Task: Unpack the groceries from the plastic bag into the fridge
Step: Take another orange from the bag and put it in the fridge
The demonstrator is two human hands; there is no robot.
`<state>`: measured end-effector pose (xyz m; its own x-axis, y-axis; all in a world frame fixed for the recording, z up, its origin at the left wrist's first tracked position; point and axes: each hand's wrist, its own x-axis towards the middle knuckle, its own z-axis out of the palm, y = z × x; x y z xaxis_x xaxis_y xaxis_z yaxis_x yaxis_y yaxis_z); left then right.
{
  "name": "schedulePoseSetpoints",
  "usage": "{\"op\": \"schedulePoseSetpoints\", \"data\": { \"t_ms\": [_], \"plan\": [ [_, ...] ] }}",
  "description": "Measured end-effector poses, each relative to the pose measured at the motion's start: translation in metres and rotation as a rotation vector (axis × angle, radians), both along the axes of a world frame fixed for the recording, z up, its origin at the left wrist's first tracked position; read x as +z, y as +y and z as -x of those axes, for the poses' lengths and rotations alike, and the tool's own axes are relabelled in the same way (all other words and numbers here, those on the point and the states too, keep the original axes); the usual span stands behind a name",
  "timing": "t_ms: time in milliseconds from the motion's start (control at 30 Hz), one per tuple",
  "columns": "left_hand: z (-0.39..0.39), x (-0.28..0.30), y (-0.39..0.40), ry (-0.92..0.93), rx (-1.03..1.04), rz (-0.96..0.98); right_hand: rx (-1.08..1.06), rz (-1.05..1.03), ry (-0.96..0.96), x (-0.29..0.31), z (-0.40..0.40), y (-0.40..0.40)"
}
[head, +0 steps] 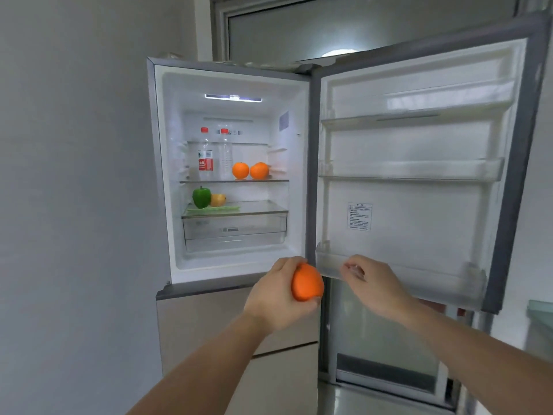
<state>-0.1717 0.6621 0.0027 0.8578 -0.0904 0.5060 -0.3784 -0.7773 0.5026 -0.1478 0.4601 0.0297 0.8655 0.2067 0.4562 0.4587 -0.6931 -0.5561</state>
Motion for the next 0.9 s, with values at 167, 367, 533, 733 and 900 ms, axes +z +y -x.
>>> {"op": "schedulePoseSetpoints", "data": {
  "t_ms": [167, 367, 533, 733, 900],
  "plan": [
    [-0.088, 0.003, 0.022, 0.002, -0.077, 0.017, -0.077, 0.080, 0.006, 0.003, -0.059, 0.021],
    [-0.161, 0.008, 0.015, 0.037, -0.167, 0.067, -0.155, 0.075, 0.045, 0.003, -0.125, 0.008],
    [-0.199, 0.010, 0.010, 0.040, -0.148, 0.071, -0.203, 0.081, 0.045, 0.008, -0.190, -0.007],
    [-0.234, 0.013, 0.012, 0.043, -0.071, 0.003, -0.241, 0.311, 0.085, -0.013, -0.262, -0.015],
    [-0.258, 0.009, 0.019, 0.058, -0.003, -0.016, -0.188, 0.434, 0.137, -0.032, -0.311, -0.012]
  ]
}}
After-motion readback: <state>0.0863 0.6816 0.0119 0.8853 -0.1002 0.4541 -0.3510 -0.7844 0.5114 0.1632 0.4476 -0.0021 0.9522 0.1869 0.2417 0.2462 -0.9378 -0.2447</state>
